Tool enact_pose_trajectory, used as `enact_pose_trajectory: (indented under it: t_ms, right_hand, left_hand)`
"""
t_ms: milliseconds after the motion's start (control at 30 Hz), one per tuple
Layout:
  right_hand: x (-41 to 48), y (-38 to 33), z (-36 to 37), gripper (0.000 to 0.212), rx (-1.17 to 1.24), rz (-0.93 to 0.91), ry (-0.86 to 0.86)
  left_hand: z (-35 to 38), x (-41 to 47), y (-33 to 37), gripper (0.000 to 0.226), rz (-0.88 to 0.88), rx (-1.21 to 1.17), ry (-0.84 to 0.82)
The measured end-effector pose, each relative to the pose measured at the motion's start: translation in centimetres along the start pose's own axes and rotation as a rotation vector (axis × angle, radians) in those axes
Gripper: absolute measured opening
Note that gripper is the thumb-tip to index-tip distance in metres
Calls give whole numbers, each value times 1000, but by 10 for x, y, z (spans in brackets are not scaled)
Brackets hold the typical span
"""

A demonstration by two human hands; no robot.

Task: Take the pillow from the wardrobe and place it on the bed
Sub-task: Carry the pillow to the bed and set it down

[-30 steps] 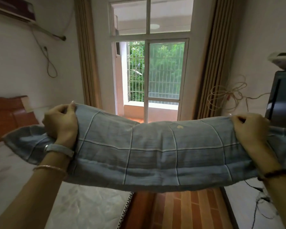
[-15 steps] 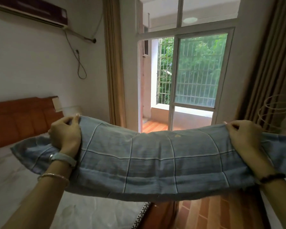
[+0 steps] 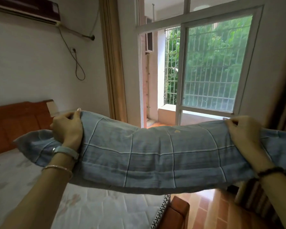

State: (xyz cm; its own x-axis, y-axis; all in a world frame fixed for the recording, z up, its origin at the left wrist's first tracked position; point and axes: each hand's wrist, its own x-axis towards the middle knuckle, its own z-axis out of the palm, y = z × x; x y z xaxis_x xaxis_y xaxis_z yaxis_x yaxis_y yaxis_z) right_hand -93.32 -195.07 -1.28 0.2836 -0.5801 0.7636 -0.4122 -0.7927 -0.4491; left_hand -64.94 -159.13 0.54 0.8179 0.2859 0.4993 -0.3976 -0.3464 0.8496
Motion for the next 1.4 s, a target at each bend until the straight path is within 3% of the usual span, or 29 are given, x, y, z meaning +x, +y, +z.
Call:
enact_pose_trajectory:
  t_ms: [133,467,700,1100,1400]
  right_hand:
    - [55,40,52,38,-4,-12,-10]
    - [187,141,212,24,113,-56,-153]
    - [255,155,329,26,173,-148,-337]
    - [279,47,526,22,367,-444,-454]
    - [232,-81,627,22,620,-694,-614]
  left_hand:
    - [70,7,14,34,4,4,62]
    - [231,-11,6,28,-126,98,211]
    - [288,-11,-9,30,-234,253,354]
    - [263,2,-53,24,-339,363,719]
    - [218,-25,-86,26,-439,476,1024]
